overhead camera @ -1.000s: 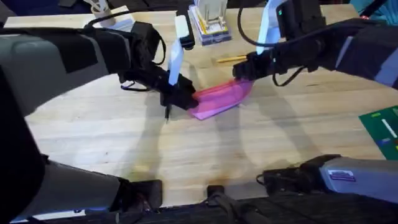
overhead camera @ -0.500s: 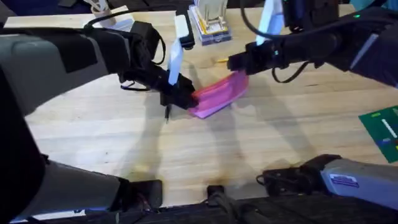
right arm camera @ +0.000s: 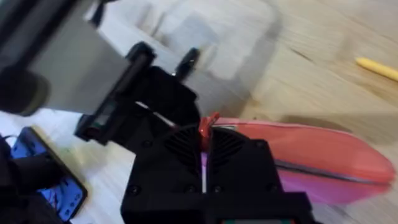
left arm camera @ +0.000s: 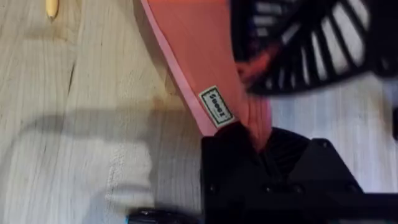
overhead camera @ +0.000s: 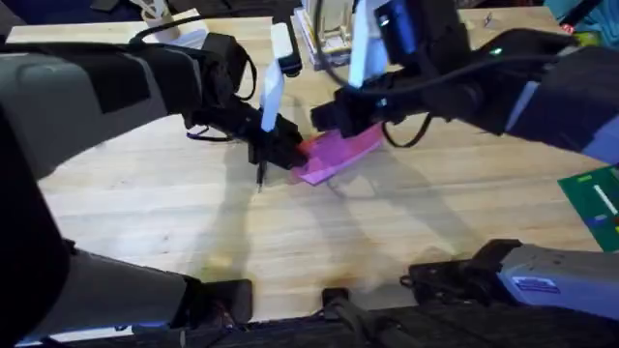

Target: Unzip the bag, pick up the pens from the table one at a time and place them inside, then zip the bag closed.

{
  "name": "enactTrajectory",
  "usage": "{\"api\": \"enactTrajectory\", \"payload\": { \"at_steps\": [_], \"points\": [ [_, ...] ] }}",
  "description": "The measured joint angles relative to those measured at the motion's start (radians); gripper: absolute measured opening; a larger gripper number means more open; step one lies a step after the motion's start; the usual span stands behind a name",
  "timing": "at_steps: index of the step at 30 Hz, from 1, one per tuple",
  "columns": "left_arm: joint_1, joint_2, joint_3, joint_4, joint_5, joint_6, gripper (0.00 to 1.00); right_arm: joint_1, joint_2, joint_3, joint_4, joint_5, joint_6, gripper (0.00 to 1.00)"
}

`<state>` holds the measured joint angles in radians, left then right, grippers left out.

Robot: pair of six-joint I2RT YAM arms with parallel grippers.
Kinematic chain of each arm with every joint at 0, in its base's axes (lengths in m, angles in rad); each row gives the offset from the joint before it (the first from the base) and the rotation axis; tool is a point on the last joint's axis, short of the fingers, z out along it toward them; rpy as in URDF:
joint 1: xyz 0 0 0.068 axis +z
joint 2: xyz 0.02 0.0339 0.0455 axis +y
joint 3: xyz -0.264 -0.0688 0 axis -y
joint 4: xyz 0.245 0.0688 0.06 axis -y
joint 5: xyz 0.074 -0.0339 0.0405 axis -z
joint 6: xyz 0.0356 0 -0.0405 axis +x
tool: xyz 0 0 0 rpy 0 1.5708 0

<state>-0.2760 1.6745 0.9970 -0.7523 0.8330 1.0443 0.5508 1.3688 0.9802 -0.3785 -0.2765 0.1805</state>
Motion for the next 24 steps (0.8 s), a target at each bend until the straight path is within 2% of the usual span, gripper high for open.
{"api": "enactTrajectory", "payload": {
  "at_steps": [8,16,17,23,24],
  "points": [
    [0.000,0.000,0.000,0.011,0.001,0.000,0.043,0.090,0.015,0.000,0.021,0.007,0.051,0.033],
    [0.000,0.000,0.000,0.021,0.001,0.000,0.043,0.111,0.019,0.000,0.023,0.016,0.057,0.034],
    [0.000,0.000,0.000,0.022,0.001,0.000,0.043,0.112,0.019,0.000,0.023,0.016,0.059,0.093],
    [0.013,0.000,0.000,0.032,0.005,0.017,0.043,0.079,0.010,0.008,-0.022,0.023,0.020,0.937],
    [0.013,0.000,0.000,0.032,0.005,0.016,0.043,0.068,0.003,0.008,-0.038,0.018,0.009,0.981]
  ]
}}
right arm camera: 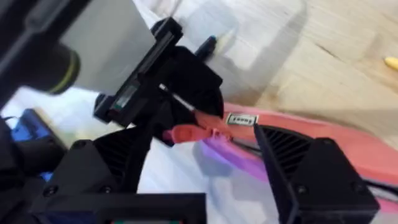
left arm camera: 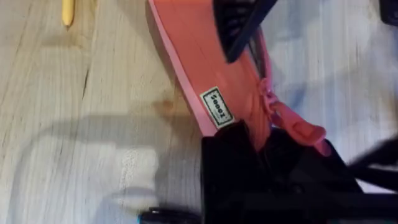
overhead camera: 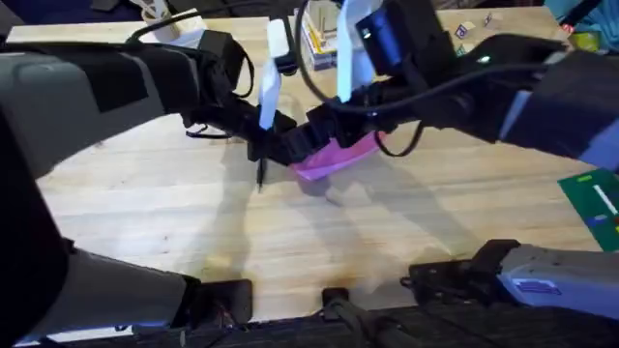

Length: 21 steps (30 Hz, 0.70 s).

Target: Unzip the bag, pick up the pens from the table one at a time and place them inside, then zip the bag closed.

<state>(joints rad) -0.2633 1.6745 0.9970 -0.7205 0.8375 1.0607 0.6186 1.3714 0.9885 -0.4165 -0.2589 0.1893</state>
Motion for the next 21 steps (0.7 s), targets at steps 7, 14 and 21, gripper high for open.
{"api": "enactTrajectory", "payload": {
  "at_steps": [7,14,21],
  "points": [
    [-0.007,0.000,0.000,0.004,-0.003,-0.002,0.043,-0.060,-0.120,0.086,-0.175,-0.071,-0.097,0.997],
    [-0.014,0.000,0.000,0.022,0.020,-0.004,0.831,-0.133,-0.179,0.159,-0.360,-0.080,-0.190,0.997],
    [-0.016,0.000,0.000,0.034,0.034,-0.009,0.994,-0.147,-0.179,0.230,-0.506,-0.055,-0.309,0.997]
  ]
}}
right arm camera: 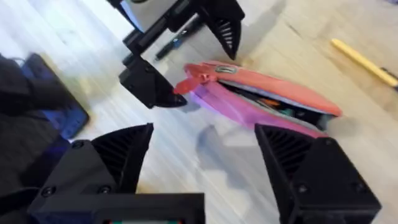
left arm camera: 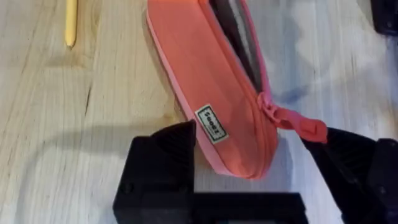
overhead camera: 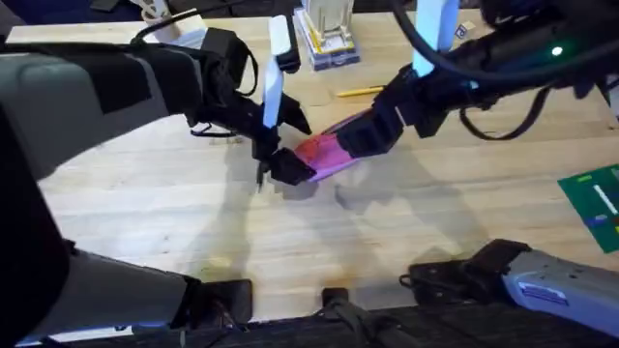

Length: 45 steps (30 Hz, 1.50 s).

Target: Unzip the bag, pick up the pens from the table one at a time and place them inside, then zip the bag closed.

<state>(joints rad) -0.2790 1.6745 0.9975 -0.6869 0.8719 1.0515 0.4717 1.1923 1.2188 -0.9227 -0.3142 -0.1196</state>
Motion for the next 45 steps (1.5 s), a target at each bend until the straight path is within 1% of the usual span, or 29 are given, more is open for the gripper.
{"api": "enactTrajectory", "payload": {
  "at_steps": [5,8,11,12,14,17,20,21,25,28,29,30,31,33,34,35,36,40,45],
  "points": [
    [0.004,-0.008,0.002,-0.002,0.000,0.000,0.995,-0.001,0.000,0.046,-0.064,0.055,-0.100,0.997],
    [0.028,-0.069,0.002,-0.010,0.000,0.000,0.995,-0.001,0.000,0.061,-0.080,0.076,-0.172,0.997],
    [0.086,-0.182,0.007,-0.023,0.000,-0.014,0.995,-0.001,0.000,0.063,-0.082,0.108,-0.251,0.997],
    [0.160,-0.290,0.019,-0.046,0.002,-0.036,0.995,-0.002,0.000,0.063,-0.080,0.137,-0.356,0.997],
    [0.212,-0.355,0.023,-0.070,0.004,-0.046,0.993,-0.002,0.000,0.063,-0.079,0.148,-0.465,0.997],
    [0.267,-0.427,0.024,-0.098,0.003,-0.057,0.993,-0.002,0.000,0.063,-0.062,0.159,-0.665,0.997],
    [0.303,-0.478,0.024,-0.124,-0.002,-0.061,0.993,-0.002,0.000,0.063,-0.058,0.161,-0.875,0.997],
    [0.322,-0.509,0.024,-0.137,-0.005,-0.064,0.993,-0.002,0.000,0.063,-0.058,0.161,-1.001,0.997],
    [0.326,-0.523,0.024,-0.140,-0.005,-0.064,0.993,-0.002,0.000,0.063,-0.058,0.161,-1.083,0.997],
    [0.326,-0.523,0.024,-0.140,-0.005,-0.064,0.993,-0.002,0.000,0.063,-0.058,0.161,-1.110,0.997],
    [0.326,-0.523,0.024,-0.140,-0.005,-0.064,0.993,-0.002,0.000,0.063,-0.058,0.161,-1.118,0.968],
    [0.326,-0.523,0.024,-0.140,-0.005,-0.064,0.993,-0.002,0.000,0.063,-0.058,0.162,-1.125,0.862],
    [0.326,-0.523,0.024,-0.140,-0.005,-0.064,0.993,-0.002,0.000,0.063,-0.058,0.161,-1.127,0.732],
    [0.326,-0.523,0.024,-0.140,-0.005,-0.064,0.993,-0.002,0.000,0.063,-0.058,0.162,-1.132,0.442],
    [0.326,-0.523,0.024,-0.140,-0.005,-0.064,0.993,-0.002,0.001,0.063,-0.061,0.161,-1.136,0.067],
    [0.326,-0.523,0.024,-0.140,-0.005,-0.064,0.993,-0.002,0.005,0.063,-0.064,0.161,-1.138,0.041],
    [0.326,-0.523,0.024,-0.140,-0.005,-0.064,0.993,-0.002,0.010,0.063,-0.068,0.159,-1.138,0.037],
    [0.326,-0.523,0.024,-0.140,-0.005,-0.064,0.993,-0.010,0.067,0.063,-0.078,0.133,-1.139,0.034],
    [0.326,-0.523,0.024,-0.140,-0.005,-0.064,0.995,-0.042,0.161,0.063,-0.039,0.111,-1.139,0.033]
  ]
}}
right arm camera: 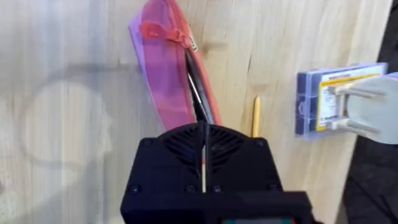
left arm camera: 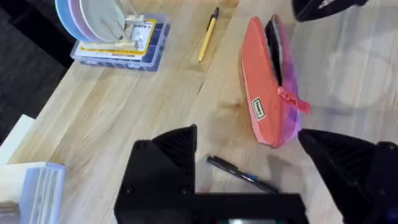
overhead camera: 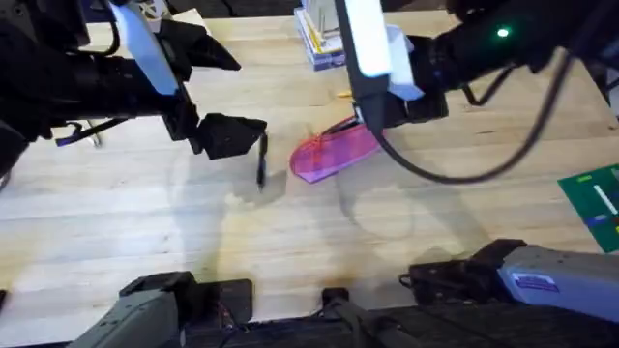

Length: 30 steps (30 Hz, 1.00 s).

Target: Unzip the bag, pick up the pens from the table one at a time and place them inside, then zip the bag closed.

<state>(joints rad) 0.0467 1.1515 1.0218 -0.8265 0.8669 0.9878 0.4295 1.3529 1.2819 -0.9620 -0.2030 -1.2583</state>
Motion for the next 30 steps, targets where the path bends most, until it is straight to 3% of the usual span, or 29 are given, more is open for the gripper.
{"api": "enactTrajectory", "payload": {
  "at_steps": [7,30],
  "points": [
    [0.000,0.000,0.000,0.000,0.000,0.000,0.994,-0.044,0.091,0.000,0.024,-0.058,0.000,0.033],
    [0.000,0.000,0.000,0.000,0.000,0.000,0.992,-0.044,0.296,0.003,0.035,-0.092,0.000,0.033]
  ]
}}
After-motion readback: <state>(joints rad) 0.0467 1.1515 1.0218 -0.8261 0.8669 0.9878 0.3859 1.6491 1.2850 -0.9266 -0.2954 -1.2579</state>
